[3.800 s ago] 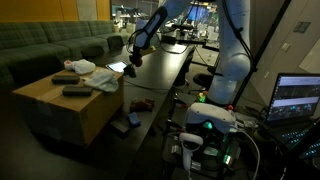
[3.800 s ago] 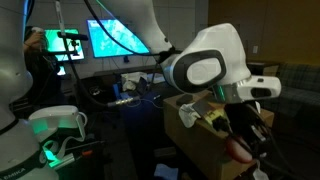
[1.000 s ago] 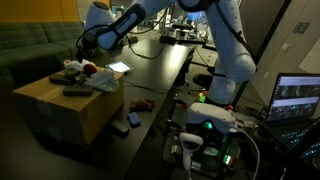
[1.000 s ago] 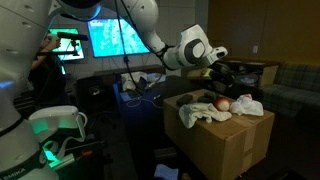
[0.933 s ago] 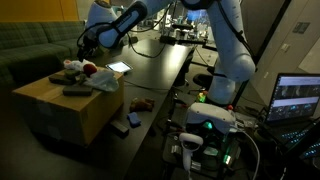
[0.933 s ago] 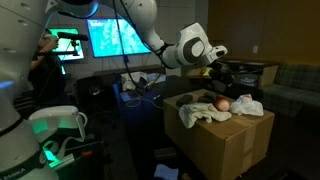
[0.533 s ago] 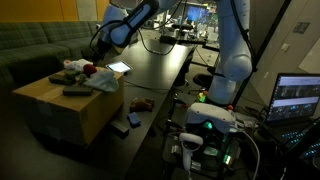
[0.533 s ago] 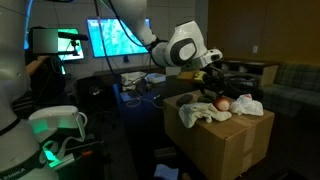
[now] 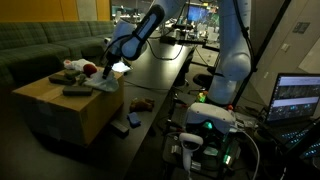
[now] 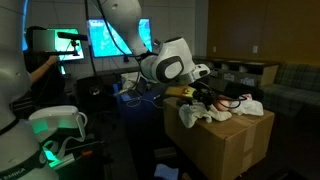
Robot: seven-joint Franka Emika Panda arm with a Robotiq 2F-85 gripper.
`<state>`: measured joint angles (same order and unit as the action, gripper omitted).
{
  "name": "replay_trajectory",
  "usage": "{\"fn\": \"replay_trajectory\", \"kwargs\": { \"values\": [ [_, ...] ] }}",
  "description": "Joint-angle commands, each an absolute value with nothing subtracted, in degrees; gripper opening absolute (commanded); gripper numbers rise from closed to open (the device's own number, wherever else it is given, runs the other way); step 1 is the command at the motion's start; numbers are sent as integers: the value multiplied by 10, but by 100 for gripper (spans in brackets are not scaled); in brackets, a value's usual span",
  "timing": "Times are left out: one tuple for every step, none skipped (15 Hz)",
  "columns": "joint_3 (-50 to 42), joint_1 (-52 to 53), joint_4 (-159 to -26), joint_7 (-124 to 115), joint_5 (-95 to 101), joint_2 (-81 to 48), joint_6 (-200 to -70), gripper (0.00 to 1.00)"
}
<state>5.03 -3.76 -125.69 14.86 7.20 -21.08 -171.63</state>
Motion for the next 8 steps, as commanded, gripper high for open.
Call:
{"fn": "replay_trajectory", "kwargs": {
  "values": [
    [57, -42, -1273, 163, 75, -220, -1768, 100],
    [63, -47, -1272, 166, 73, -226, -1771, 100],
    [62, -46, -1271, 163, 74, -232, -1775, 100],
    [76, -58, -1269, 170, 68, -237, -1772, 100],
    [74, -56, -1267, 166, 69, -241, -1768, 100],
    [79, -60, -1266, 168, 69, -244, -1763, 93],
    [80, -60, -1265, 167, 70, -247, -1759, 76],
    [90, -68, -1263, 173, 67, -251, -1752, 66]
  ]
}}
